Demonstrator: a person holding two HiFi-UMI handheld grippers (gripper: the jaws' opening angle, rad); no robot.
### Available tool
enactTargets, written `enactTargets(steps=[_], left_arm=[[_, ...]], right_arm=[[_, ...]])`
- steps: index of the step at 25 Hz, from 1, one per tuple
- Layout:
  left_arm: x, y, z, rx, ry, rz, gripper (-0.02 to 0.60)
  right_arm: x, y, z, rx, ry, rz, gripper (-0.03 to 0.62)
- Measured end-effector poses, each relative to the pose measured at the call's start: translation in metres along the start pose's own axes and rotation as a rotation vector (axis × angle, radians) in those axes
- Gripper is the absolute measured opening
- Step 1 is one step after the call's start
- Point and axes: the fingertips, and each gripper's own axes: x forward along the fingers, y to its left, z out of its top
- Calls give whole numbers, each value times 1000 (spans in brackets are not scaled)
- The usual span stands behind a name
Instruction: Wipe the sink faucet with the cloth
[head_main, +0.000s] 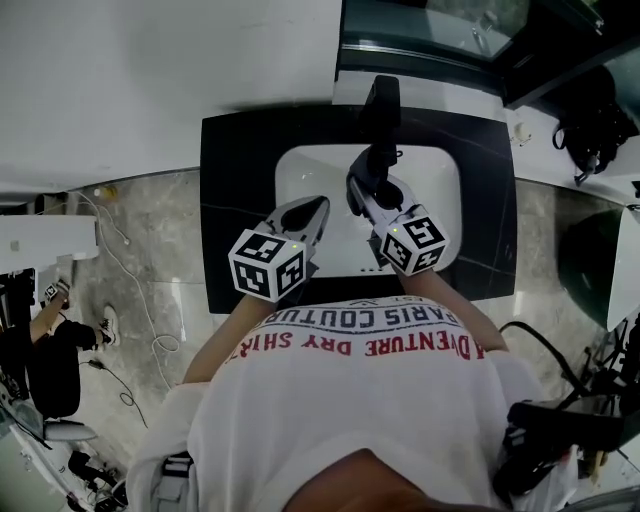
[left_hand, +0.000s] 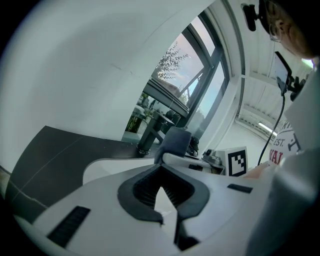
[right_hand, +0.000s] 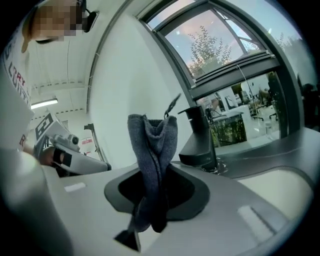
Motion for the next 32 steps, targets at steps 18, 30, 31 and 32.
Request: enactTargets(steps=[18, 30, 31, 32], left_arm=[[-83, -75, -29, 266, 34, -93, 0], [-222, -104, -18, 349, -73, -101, 2], [-225, -102, -15, 349, -82, -111, 2], [-228, -97, -13, 348, -88, -121, 0]], right_arm=[[-119, 93, -29, 154, -100, -54, 78], [-179, 221, -2, 48, -150, -104, 78], [-175, 227, -1, 34, -146, -104, 78], [-169, 231, -1, 22, -142, -106, 78]])
